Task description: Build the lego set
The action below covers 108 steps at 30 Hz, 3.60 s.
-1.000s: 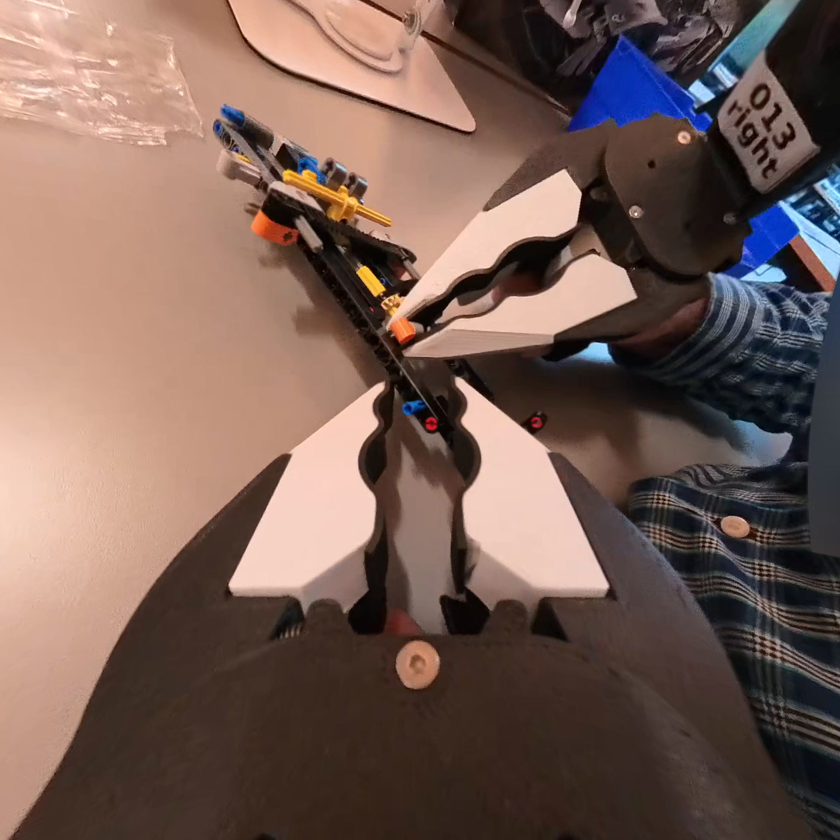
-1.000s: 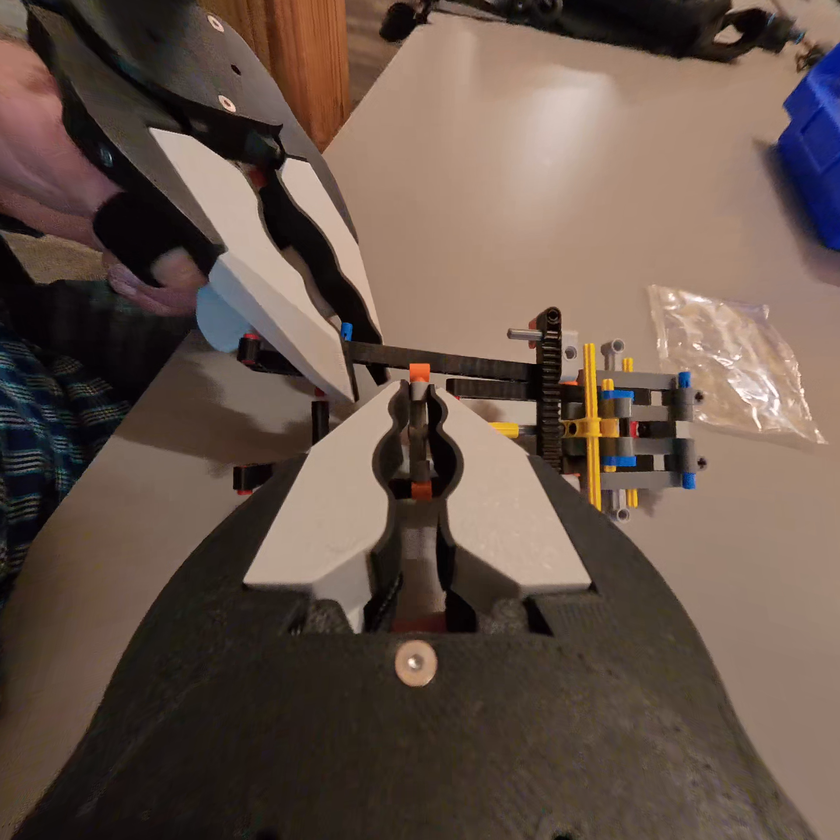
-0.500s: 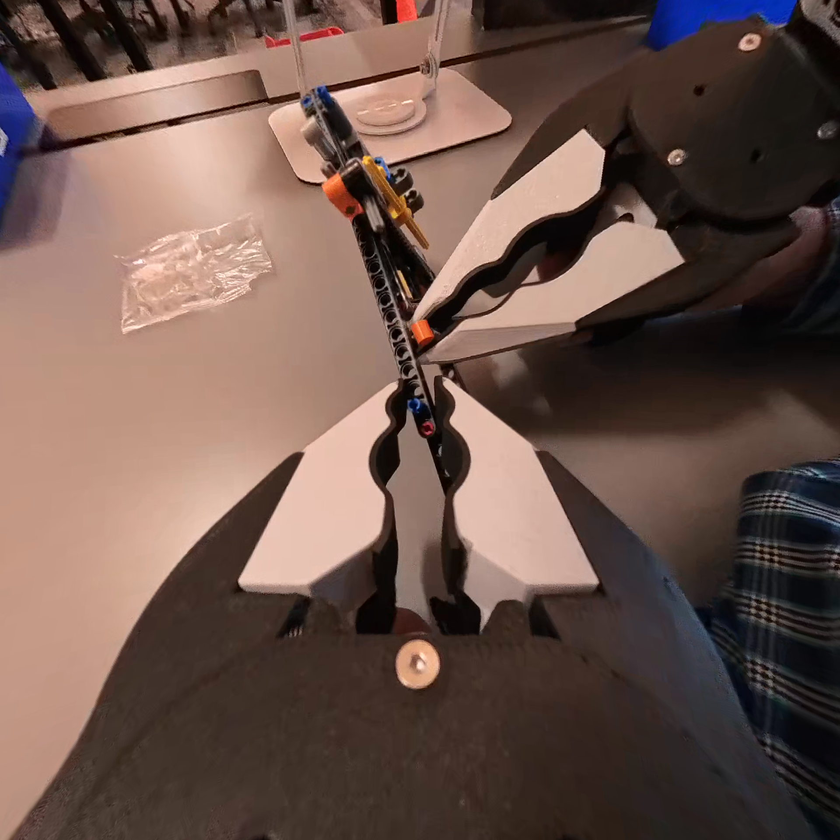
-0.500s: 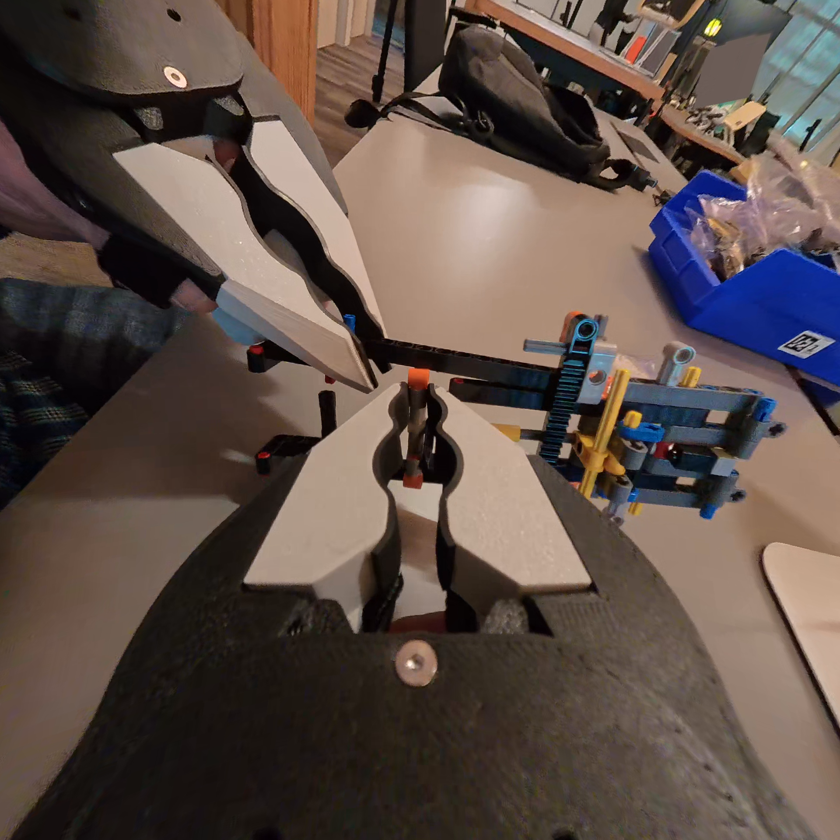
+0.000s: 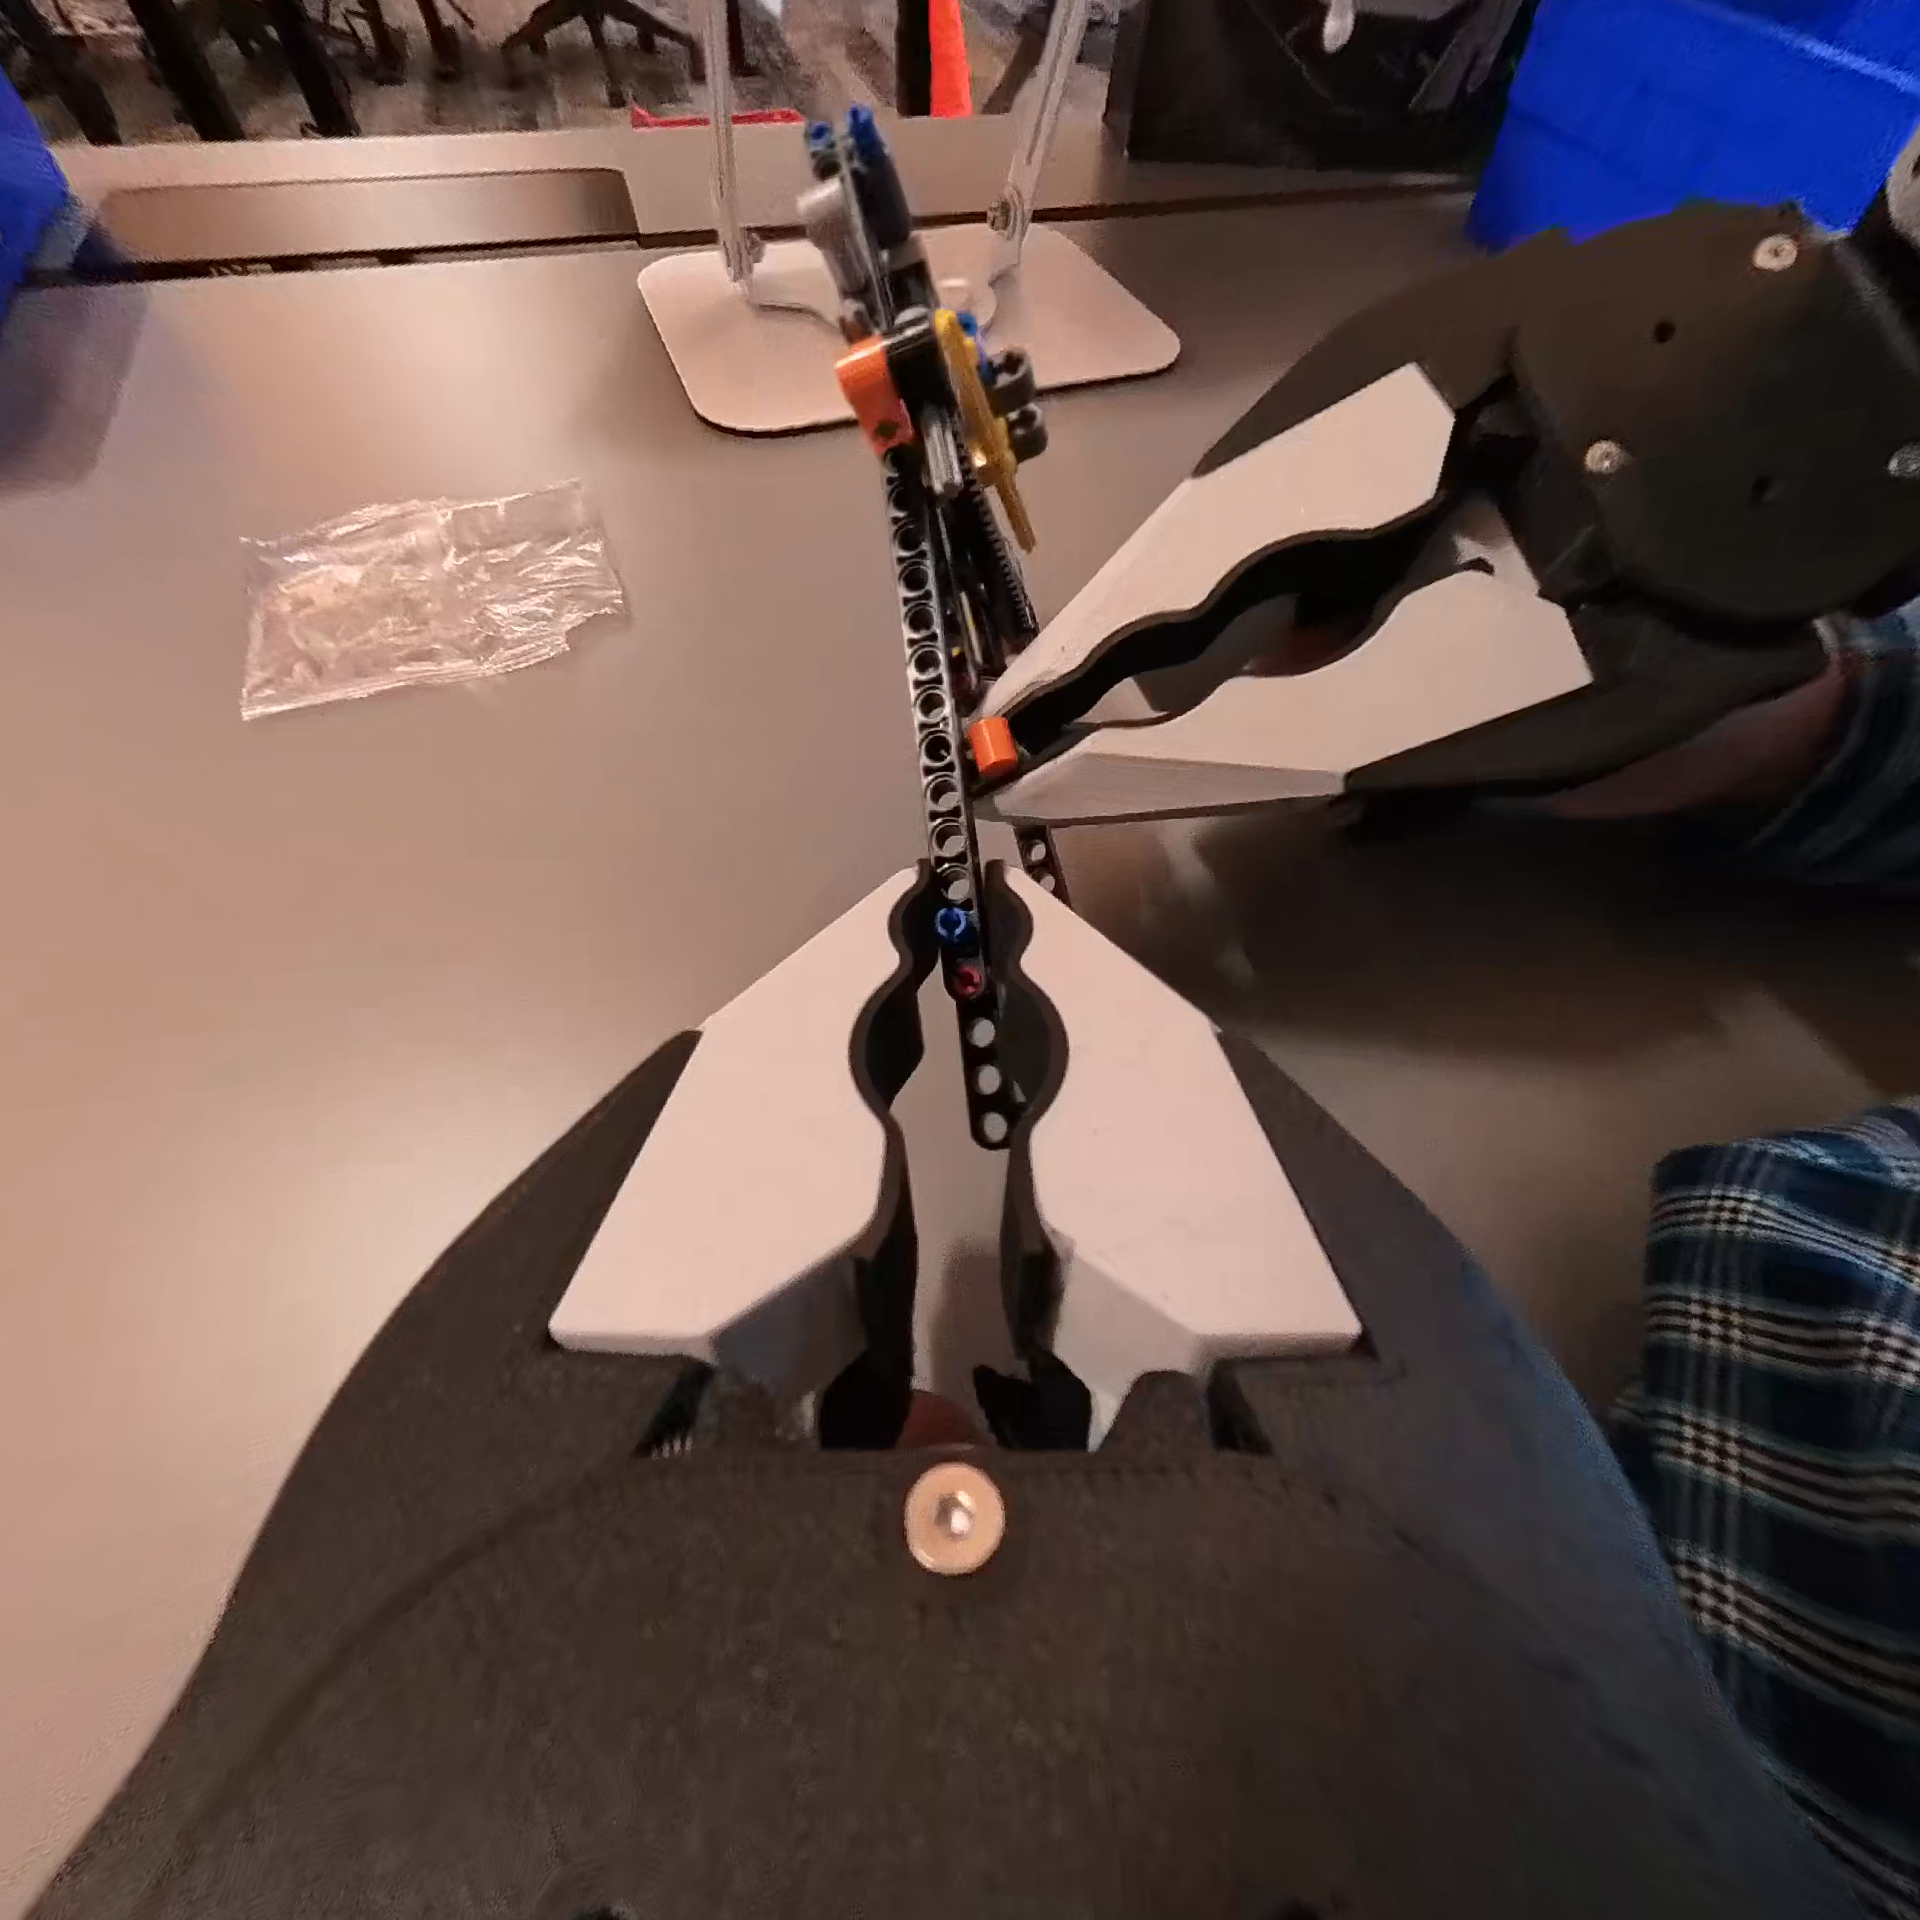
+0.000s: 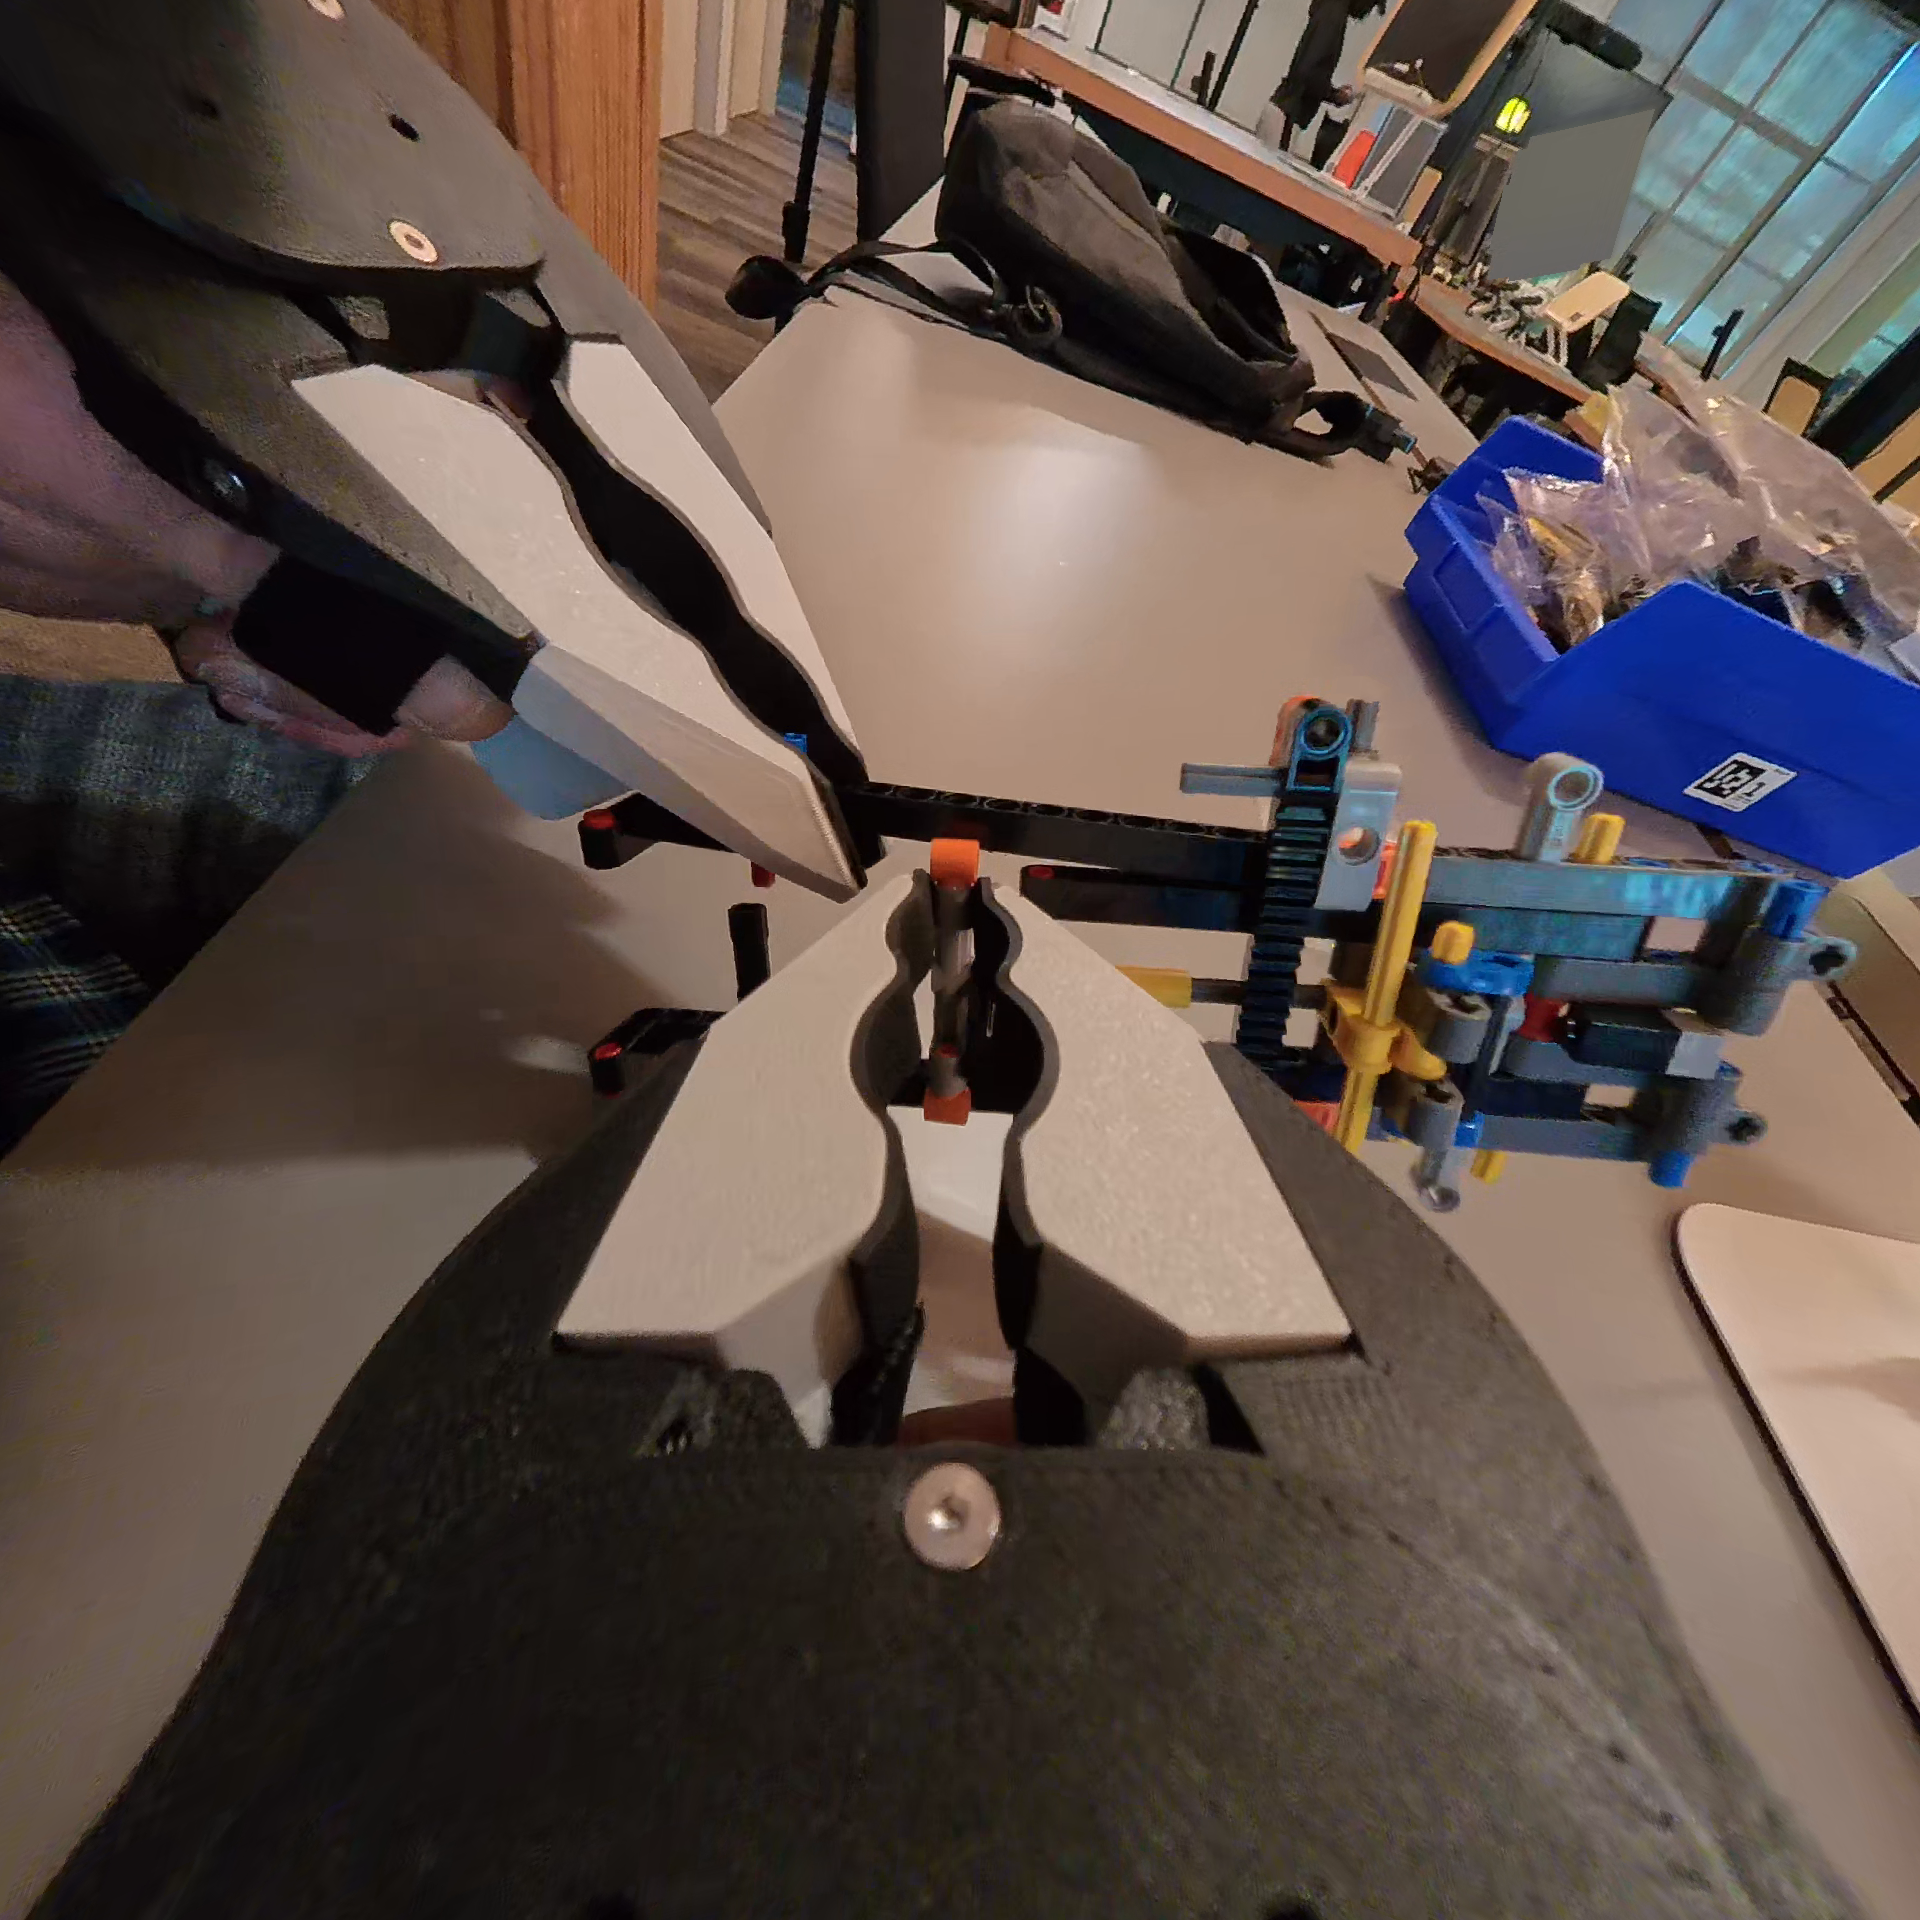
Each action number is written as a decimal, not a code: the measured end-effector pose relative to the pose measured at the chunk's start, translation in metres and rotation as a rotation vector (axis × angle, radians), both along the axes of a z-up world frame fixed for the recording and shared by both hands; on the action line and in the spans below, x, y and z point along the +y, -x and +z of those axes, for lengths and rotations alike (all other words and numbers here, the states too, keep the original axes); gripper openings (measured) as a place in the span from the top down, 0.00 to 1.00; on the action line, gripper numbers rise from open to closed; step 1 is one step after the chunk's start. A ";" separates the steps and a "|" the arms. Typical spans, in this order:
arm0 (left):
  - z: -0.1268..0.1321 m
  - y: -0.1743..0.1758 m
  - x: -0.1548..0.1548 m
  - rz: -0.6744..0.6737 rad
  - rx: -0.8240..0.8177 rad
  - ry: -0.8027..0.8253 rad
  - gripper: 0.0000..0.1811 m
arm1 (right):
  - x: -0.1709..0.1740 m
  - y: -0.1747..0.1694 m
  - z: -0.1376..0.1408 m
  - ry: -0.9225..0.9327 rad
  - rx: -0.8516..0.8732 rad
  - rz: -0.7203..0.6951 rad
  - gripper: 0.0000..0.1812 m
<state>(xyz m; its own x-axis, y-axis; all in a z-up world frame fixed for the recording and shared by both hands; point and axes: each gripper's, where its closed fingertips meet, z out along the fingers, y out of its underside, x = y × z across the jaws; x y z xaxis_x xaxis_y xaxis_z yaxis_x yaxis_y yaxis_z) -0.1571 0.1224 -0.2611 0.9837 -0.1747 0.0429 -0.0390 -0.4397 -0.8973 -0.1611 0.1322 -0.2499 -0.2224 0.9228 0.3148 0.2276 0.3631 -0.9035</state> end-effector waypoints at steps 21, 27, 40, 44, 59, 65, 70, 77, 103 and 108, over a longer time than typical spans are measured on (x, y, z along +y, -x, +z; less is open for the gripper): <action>0.016 -0.001 0.004 -0.012 -0.110 -0.040 0.86 | 0.001 -0.002 0.009 0.002 0.060 0.014 0.98; 0.021 -0.007 0.008 -0.057 -0.101 -0.030 0.95 | 0.001 -0.005 0.010 -0.013 0.073 0.015 0.98; 0.028 -0.008 0.011 -0.027 0.052 -0.076 0.96 | 0.005 -0.008 0.021 0.059 0.126 0.010 0.98; 0.031 -0.008 0.011 -0.020 0.061 -0.088 0.97 | 0.006 -0.008 0.024 0.088 0.139 0.008 0.98; 0.014 -0.006 0.012 -0.038 -0.546 0.008 0.97 | 0.007 -0.001 0.012 0.004 0.040 -0.027 0.98; 0.003 -0.009 0.016 -0.021 -0.519 0.032 0.97 | 0.010 -0.001 0.004 -0.009 0.005 -0.042 0.98; 0.000 -0.005 0.015 0.005 -0.455 0.045 0.97 | 0.009 -0.003 0.002 -0.001 -0.039 -0.029 0.94; 0.000 -0.006 0.015 0.040 -0.302 -0.001 0.97 | 0.025 -0.033 0.001 0.280 -0.170 -0.230 0.70; 0.002 -0.023 0.049 -0.438 -0.379 0.406 0.98 | 0.038 -0.017 -0.030 -0.899 -0.311 0.003 0.64; 0.000 -0.022 0.053 -0.456 -0.375 0.422 0.97 | 0.043 -0.018 -0.032 -0.903 -0.331 0.025 0.65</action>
